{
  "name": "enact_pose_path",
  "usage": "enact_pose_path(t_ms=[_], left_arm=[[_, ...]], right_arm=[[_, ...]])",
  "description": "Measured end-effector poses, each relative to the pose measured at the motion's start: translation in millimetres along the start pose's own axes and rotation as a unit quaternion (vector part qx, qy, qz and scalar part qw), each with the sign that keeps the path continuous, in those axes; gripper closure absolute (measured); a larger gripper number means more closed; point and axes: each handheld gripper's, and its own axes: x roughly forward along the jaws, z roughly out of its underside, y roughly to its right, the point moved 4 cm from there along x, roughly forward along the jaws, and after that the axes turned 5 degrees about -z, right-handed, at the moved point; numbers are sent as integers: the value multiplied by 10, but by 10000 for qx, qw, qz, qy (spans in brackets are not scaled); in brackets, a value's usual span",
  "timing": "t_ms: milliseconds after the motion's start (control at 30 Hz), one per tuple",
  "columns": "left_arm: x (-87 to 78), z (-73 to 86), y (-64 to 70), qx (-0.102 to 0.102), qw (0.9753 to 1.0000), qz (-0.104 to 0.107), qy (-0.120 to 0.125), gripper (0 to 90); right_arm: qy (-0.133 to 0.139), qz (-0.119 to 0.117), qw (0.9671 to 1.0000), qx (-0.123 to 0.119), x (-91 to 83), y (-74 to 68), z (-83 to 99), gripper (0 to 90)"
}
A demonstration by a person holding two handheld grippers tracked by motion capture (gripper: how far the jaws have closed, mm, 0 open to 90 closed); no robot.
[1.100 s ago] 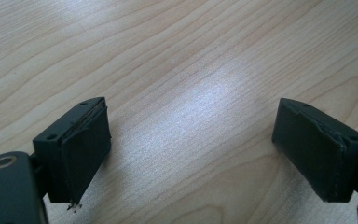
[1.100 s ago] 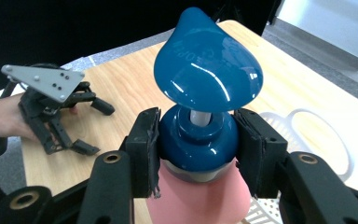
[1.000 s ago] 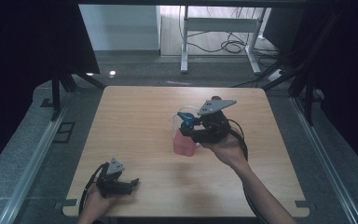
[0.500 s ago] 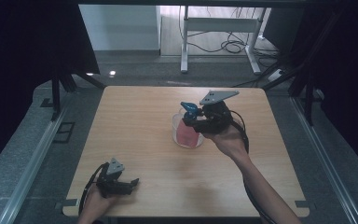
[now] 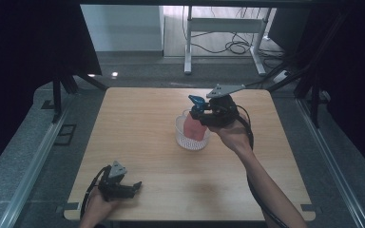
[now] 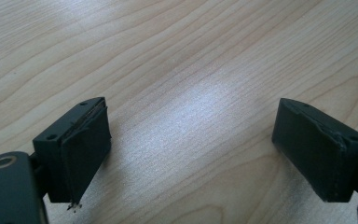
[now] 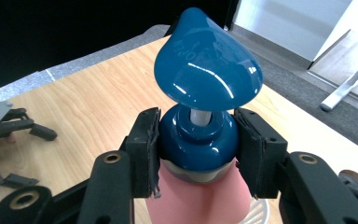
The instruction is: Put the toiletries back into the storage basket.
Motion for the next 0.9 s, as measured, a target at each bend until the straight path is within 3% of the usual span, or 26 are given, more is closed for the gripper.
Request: enact_pose_path(t_ms=[467, 900], left_arm=[[0, 0, 1, -1, 10000, 2, 0, 111], [0, 0, 1, -2, 10000, -2, 4, 111]], right_arm=[[7, 188, 9998, 62, 158, 168, 12, 531], [-11, 213, 9997, 87, 298, 229, 91, 532]])
